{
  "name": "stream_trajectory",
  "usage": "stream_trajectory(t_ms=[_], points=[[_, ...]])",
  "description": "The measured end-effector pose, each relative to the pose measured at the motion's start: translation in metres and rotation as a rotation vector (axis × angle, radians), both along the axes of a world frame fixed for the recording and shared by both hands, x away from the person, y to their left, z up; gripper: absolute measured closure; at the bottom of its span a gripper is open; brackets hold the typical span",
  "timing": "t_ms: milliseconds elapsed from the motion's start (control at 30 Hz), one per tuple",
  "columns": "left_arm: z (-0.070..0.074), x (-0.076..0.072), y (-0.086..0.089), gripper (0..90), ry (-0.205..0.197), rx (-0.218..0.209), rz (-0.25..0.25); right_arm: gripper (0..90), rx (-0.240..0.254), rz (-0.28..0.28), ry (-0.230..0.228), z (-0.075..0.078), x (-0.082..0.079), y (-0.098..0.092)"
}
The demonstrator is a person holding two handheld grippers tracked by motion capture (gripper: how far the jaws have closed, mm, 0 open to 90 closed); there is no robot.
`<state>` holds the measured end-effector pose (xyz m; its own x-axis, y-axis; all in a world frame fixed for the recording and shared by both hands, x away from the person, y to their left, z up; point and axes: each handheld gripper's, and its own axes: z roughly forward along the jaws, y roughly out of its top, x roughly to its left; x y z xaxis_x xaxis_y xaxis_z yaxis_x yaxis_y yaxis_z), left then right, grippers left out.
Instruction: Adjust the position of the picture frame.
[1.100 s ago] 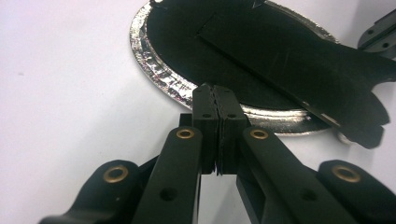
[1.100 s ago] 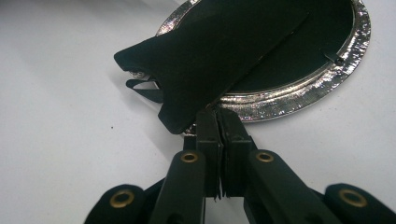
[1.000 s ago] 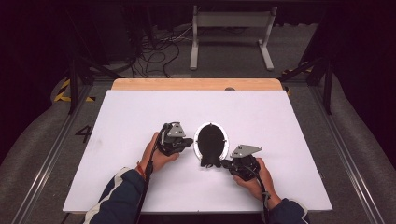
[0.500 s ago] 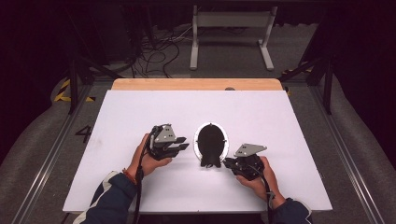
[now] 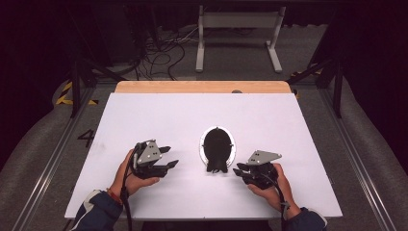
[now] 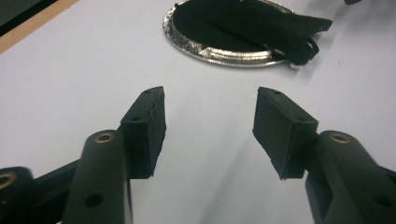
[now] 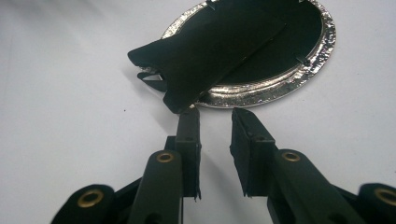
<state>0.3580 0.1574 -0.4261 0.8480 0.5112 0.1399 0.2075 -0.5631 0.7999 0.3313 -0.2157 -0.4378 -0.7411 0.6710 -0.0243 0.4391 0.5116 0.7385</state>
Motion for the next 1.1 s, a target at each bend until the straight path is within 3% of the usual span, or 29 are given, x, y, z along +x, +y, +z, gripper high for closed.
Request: stream_trajectory(t_ms=[267,500,667,1100], points=[[-0.009,-0.014,0.019,29.6,0.017,0.017,0.051,67.5,-0.019,0.012,0.006,-0.001,0.000,0.003],[-0.017,-0.029,0.031,23.3,0.028,0.027,0.079,63.8,-0.035,0.032,0.018,-0.003,0.003,0.008],[-0.024,-0.038,0.043,17.0,0.059,0.025,0.121,61.5,-0.051,0.052,0.029,-0.005,0.006,0.014],[-0.030,-0.061,0.066,14.0,0.087,-0.008,0.190,57.8,-0.102,0.084,0.061,-0.011,0.012,0.027]])
